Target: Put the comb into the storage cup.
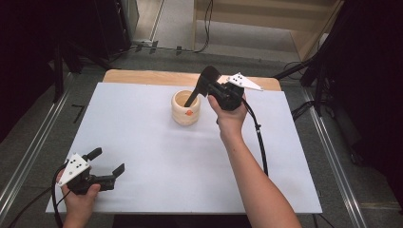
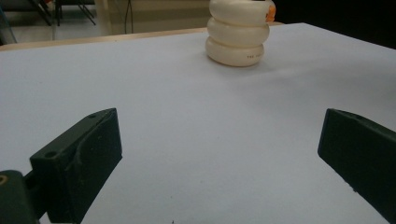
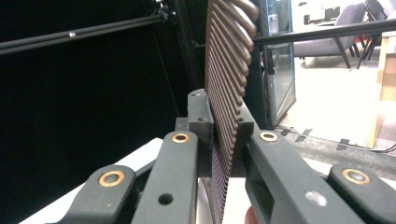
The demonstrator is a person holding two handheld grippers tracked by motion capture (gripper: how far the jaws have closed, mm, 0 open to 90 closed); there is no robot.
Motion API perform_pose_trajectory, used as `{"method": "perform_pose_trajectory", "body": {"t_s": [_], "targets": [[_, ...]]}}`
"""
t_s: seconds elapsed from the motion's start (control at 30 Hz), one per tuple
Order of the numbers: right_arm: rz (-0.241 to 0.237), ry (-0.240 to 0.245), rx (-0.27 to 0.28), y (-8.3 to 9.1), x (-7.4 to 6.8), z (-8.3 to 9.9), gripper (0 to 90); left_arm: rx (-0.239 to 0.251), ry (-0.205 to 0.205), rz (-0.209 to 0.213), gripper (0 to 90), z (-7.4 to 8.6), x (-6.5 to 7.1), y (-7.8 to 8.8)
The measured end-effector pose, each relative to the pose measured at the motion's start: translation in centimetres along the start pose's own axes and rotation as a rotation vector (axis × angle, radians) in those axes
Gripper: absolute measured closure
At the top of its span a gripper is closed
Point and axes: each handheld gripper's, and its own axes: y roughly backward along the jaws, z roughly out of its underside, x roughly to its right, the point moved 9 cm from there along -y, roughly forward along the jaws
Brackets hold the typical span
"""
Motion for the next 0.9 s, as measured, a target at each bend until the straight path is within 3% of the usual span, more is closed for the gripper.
{"method": "perform_pose_trajectory", "body": {"t_s": [0.43,0.9], "targets": [[0.017,-0.05,-0.029,-0.8,0.9,3.1,82.8,-0.004,-0.006,0.005,0.0,0.0,0.1,0.0],[0.023,-0.066,-0.065,-1.6,1.0,5.4,82.8,-0.007,-0.007,0.007,0.0,0.1,0.1,0.0]]}}
